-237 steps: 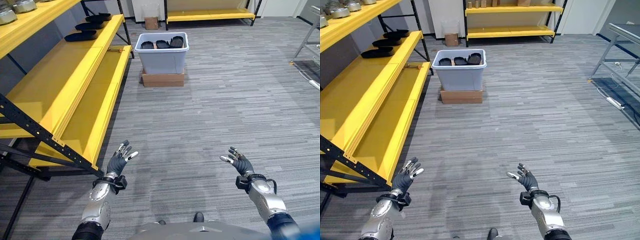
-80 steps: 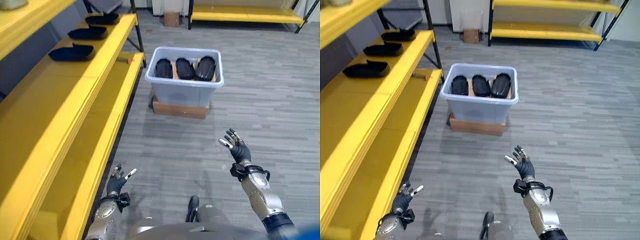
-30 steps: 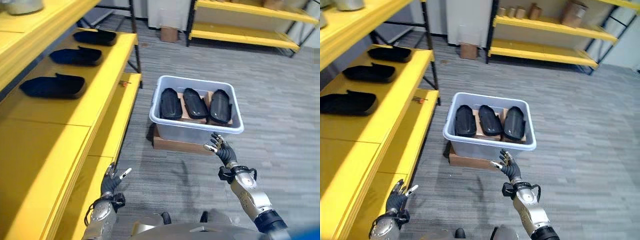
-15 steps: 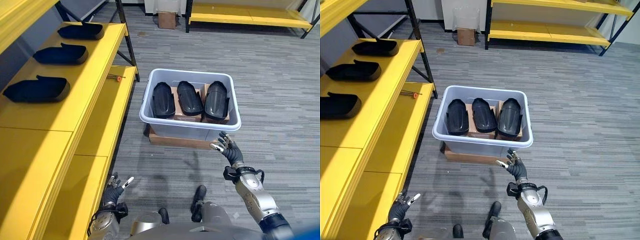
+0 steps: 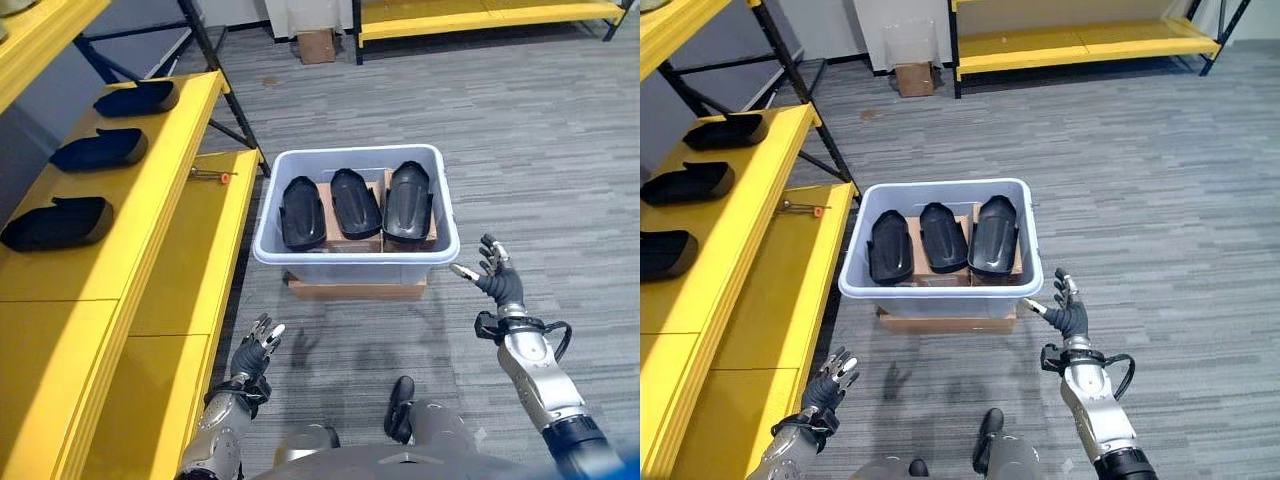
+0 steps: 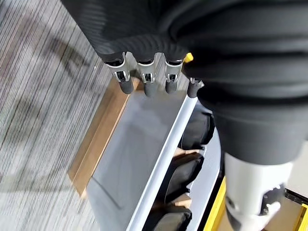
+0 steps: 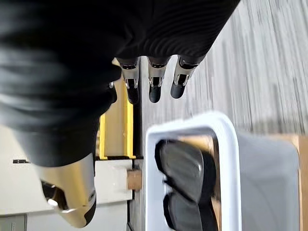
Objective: Move parts from the plastic box to the shelf.
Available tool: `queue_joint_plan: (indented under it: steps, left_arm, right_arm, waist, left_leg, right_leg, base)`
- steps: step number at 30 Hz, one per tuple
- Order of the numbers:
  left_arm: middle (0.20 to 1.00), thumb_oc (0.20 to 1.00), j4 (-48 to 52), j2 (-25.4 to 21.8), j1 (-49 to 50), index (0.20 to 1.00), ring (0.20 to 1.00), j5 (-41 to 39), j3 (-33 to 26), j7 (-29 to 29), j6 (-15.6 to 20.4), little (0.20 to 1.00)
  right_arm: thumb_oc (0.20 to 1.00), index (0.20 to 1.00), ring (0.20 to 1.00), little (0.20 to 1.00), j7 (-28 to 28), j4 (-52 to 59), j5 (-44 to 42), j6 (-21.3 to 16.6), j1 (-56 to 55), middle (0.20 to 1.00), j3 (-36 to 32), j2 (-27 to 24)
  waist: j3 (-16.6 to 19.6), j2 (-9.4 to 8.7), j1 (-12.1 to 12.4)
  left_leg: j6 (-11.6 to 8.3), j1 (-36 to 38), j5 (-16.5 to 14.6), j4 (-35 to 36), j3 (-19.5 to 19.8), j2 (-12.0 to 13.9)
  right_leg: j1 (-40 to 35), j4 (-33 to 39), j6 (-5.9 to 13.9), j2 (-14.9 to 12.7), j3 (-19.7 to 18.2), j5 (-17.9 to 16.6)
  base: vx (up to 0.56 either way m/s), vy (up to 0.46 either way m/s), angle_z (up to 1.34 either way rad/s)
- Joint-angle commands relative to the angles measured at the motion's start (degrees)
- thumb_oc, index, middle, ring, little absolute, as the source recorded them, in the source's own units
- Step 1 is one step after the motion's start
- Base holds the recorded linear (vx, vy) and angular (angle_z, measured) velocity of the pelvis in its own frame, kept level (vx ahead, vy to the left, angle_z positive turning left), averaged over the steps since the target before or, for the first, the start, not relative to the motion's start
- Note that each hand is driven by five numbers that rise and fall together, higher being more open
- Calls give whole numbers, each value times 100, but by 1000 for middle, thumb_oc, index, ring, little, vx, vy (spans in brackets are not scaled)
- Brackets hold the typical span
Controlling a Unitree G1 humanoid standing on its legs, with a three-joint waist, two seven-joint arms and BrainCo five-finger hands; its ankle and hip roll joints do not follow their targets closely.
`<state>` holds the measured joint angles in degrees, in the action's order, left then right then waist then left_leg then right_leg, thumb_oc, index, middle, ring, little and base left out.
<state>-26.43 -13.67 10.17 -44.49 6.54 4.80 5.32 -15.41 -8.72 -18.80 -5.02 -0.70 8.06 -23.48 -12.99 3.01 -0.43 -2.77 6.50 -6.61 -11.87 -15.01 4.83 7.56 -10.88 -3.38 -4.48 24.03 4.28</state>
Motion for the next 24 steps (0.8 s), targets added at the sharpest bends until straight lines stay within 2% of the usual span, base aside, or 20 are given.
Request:
queue_joint_plan:
  steps: [1, 2, 3, 4, 6, 9, 10, 11, 12, 14, 15, 19, 21, 24]
  left_arm:
    - [1000, 1000, 79, 87, 8, 1000, 1000, -374, -187, 46, 178, 1000]
    - [1000, 1000, 49, 99, -24, 1000, 1000, -365, -230, -34, 162, 1000]
    - [1000, 1000, 22, 91, -66, 1000, 1000, -259, -304, -194, 140, 1000]
    - [1000, 1000, 3, 93, -73, 1000, 1000, -238, -312, -232, 152, 1000]
    - [1000, 1000, -17, 80, -64, 1000, 1000, -208, -324, -367, 175, 1000]
    - [1000, 1000, -18, 91, 19, 1000, 1000, -397, -385, -438, 287, 1000]
    - [1000, 1000, -65, 91, 65, 1000, 1000, -478, -438, -471, 404, 1000]
    - [1000, 1000, -108, 95, 74, 1000, 1000, -491, -507, -529, 523, 1000]
    - [1000, 1000, -101, 65, 97, 1000, 1000, -541, -602, -547, 514, 1000]
    - [1000, 1000, -40, 105, 209, 1000, 1000, -118, -583, -426, 391, 1000]
    - [1000, 1000, -32, 107, 230, 1000, 1000, -51, -564, -445, 379, 1000]
    - [1000, 1000, -72, -21, 225, 1000, 1000, 193, -452, -463, 350, 1000]
    - [1000, 1000, -92, -138, 135, 1000, 1000, 114, -431, -427, 318, 1000]
    - [1000, 1000, -31, -295, -1, 1000, 1000, 41, -389, -391, 214, 1000]
  right_arm:
    - [1000, 1000, 1000, 1000, 179, 176, 128, -430, -6, 1000, -37, 13]
    - [1000, 1000, 1000, 1000, 221, 152, 161, -428, -6, 1000, -5, 26]
    - [1000, 1000, 1000, 1000, 338, 102, 186, -387, 41, 1000, 44, 39]
    - [1000, 1000, 1000, 1000, 385, 91, 194, -368, 51, 1000, 57, 40]
    - [1000, 1000, 1000, 1000, 489, 79, 282, -245, 68, 1000, 111, 24]
    - [1000, 1000, 1000, 1000, 343, -29, 171, -156, -37, 1000, 111, -22]
    - [1000, 1000, 1000, 1000, 477, -93, 164, -183, -92, 1000, 89, -52]
    - [1000, 1000, 1000, 1000, 670, -130, 210, -185, -127, 1000, 78, -65]
    - [1000, 1000, 1000, 1000, 930, -144, 391, -272, -225, 1000, 120, -114]
    - [1000, 1000, 1000, 1000, 988, -116, 368, -320, -313, 1000, 249, -159]
    - [1000, 1000, 1000, 1000, 977, -107, 328, -299, -333, 1000, 250, -162]
    - [1000, 1000, 1000, 1000, 1018, -53, 44, -296, -452, 1000, 220, -104]
    - [1000, 1000, 1000, 1000, 989, 13, 28, -350, -499, 1000, 202, -61]
    - [1000, 1000, 1000, 1000, 919, -2, -54, -541, -392, 1000, 224, 47]
  waist:
    - [152, -267, -13]
    - [98, -298, 3]
    - [2, -324, -5]
    - [-8, -322, -11]
    - [-30, -267, -27]
    - [-70, -174, -26]
    - [-80, -169, -20]
    - [-86, -143, -6]
    - [-110, -151, 24]
    - [-117, -176, 125]
    - [-113, -214, 111]
    - [-84, -292, 99]
    - [-92, -315, 101]
    - [-155, -435, 223]
  left_leg:
    - [-302, -438, 622, -1390, -173, 145]
    - [-326, -706, 698, -1752, -141, 224]
    - [-297, -961, 714, -1723, -281, 473]
    - [-286, -957, 717, -1630, -319, 496]
    - [-278, -901, 820, -894, -415, 503]
    - [-504, -942, 1463, 380, -405, 830]
    - [-595, -997, 1716, 713, -368, 997]
    - [-576, -1077, 1885, 909, -439, 1143]
    - [-647, -1174, 2054, 1083, -377, 1289]
    - [-580, -1094, 1802, 1187, -349, 1215]
    - [-622, -1007, 1710, 1193, -340, 1153]
    - [-443, -762, 1369, 1158, -396, 873]
    - [-269, -754, 1284, 1140, -471, 719]
    - [-58, -831, 1099, 1089, -380, 455]
  right_leg:
    - [-659, 511, 295, -89, -120, -16]
    - [-725, 544, 259, -71, -187, 1]
    - [-832, 525, 268, -73, -299, 71]
    - [-844, 513, 280, -76, -319, 84]
    - [-870, 471, 355, -84, -383, 101]
    - [-1072, 508, 424, -98, -517, 180]
    - [-1169, 542, 459, -132, -569, 201]
    - [-1191, 578, 449, -147, -553, 134]
    - [-1321, 615, 494, -221, -594, 148]
    - [-1423, 548, 590, -368, -571, 162]
    - [-1472, 508, 637, -414, -580, 246]
    - [-1394, 375, 816, -530, -534, 167]
    - [-1267, 352, 882, -583, -549, 9]
    - [-1221, 350, 1030, -691, -698, -68]
  base:
    - [57, -191, 2]
    - [104, -131, -2]
    - [110, -57, -13]
    - [126, 43, -29]
    - [126, 179, -47]
    - [178, 270, -22]
    - [127, 274, 11]
    - [172, 338, -8]
    - [214, 413, 18]
    - [264, 389, -6]
    - [173, 242, -37]
    - [128, 268, 7]
    - [24, 252, 17]
    - [31, 218, 32]
